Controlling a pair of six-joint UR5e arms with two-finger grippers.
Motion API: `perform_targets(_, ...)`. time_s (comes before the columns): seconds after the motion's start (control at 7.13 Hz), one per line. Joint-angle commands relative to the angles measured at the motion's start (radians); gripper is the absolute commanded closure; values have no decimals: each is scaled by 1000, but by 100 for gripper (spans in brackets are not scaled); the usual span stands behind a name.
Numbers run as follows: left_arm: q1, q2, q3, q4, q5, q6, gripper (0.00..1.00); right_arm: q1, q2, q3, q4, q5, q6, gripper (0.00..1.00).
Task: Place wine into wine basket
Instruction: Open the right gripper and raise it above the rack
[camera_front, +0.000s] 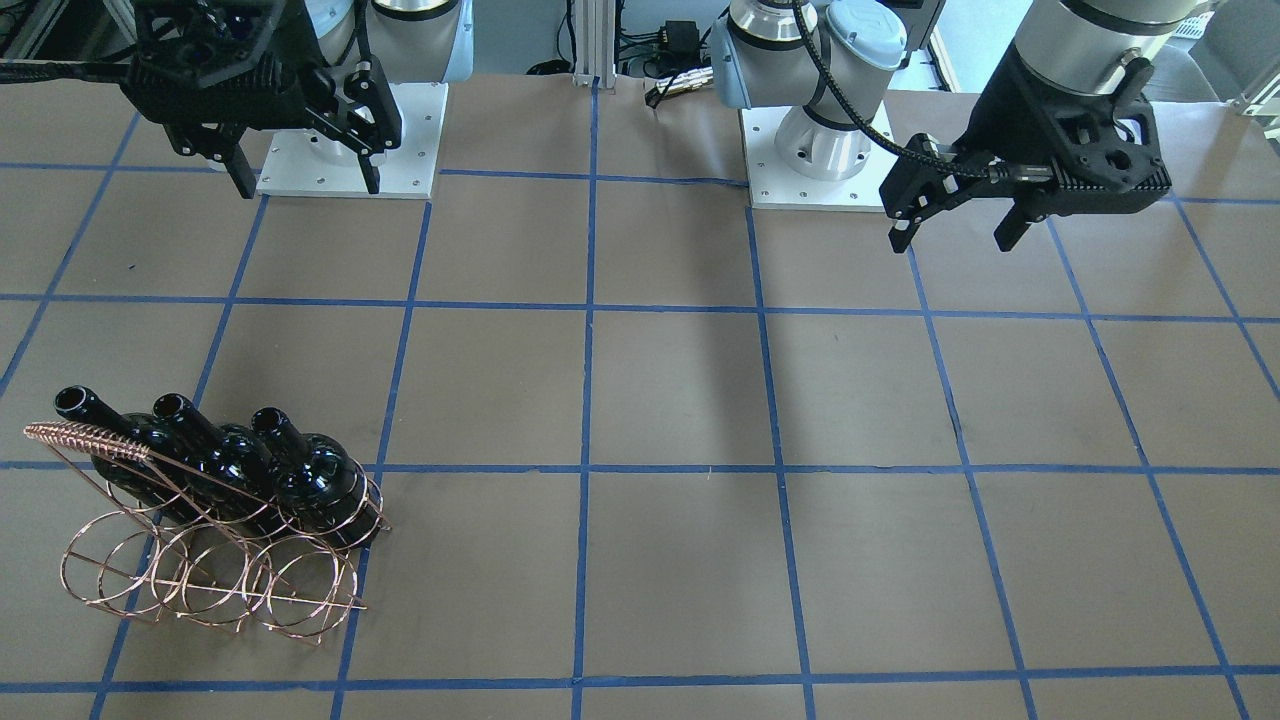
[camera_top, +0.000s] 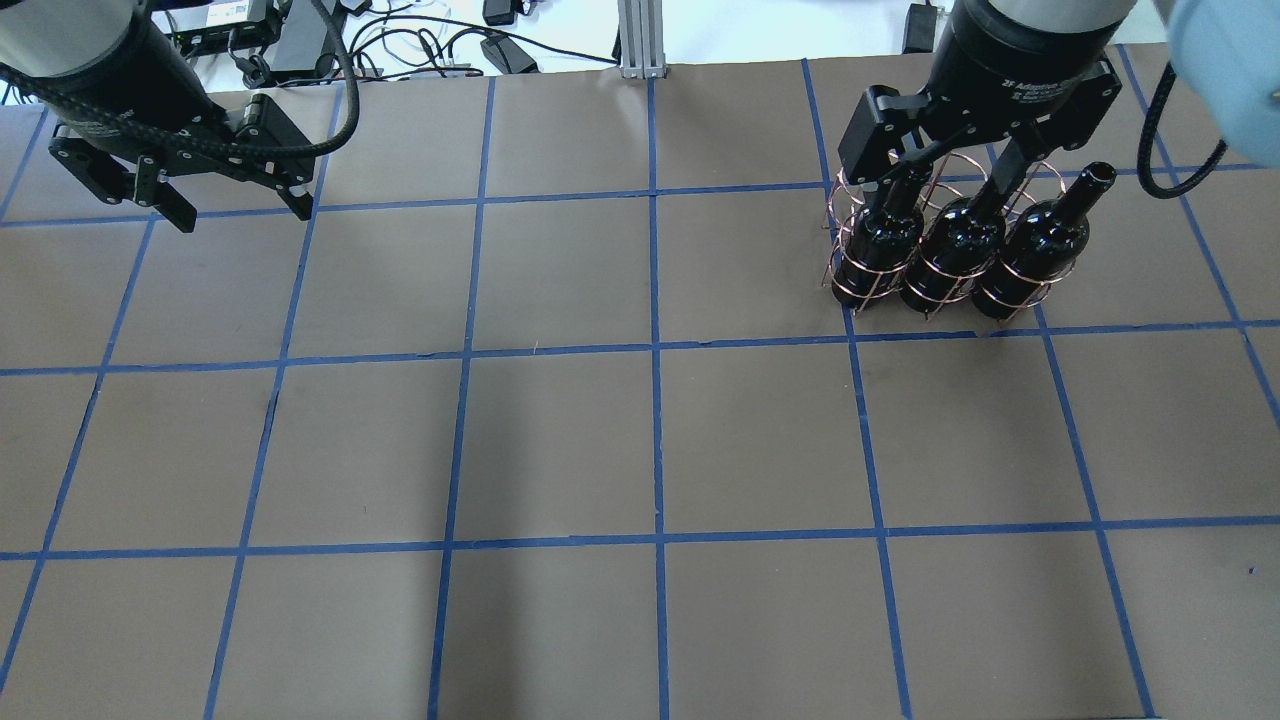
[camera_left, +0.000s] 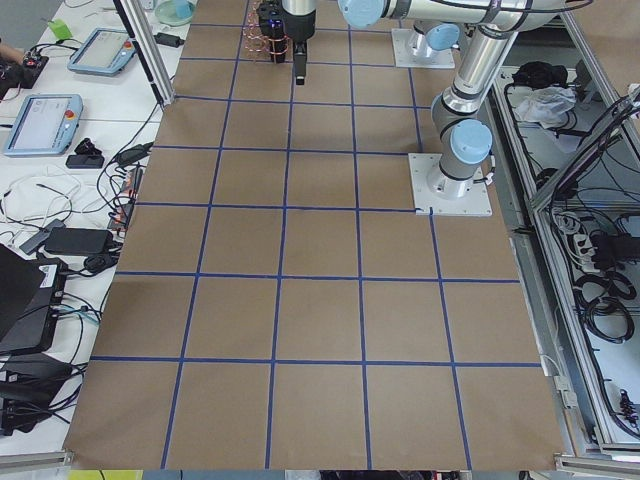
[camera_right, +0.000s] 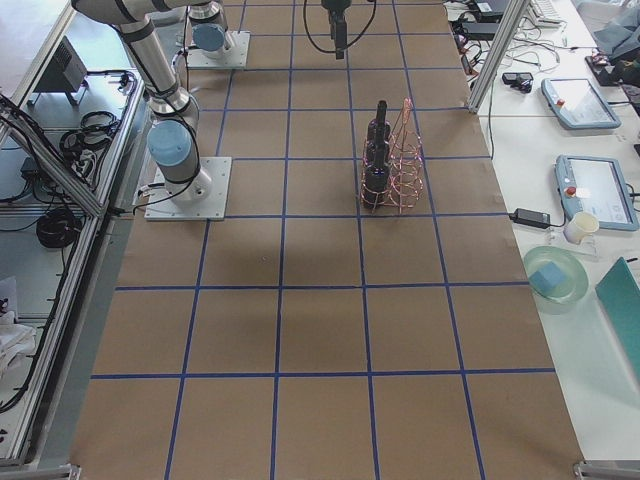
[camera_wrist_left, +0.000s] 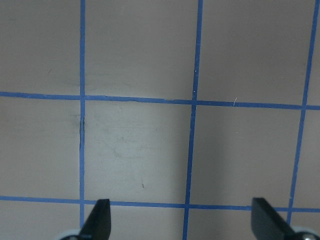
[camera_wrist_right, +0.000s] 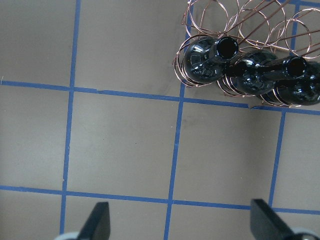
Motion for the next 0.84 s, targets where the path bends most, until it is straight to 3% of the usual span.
perform_targets(0.0, 0, 0, -1, -1, -2, 2, 0, 0, -7, 21, 1, 5, 71, 0)
perform_targets(0.7, 1, 14, -3, -14, 5, 5, 0, 0, -9, 24, -4, 10, 131, 0)
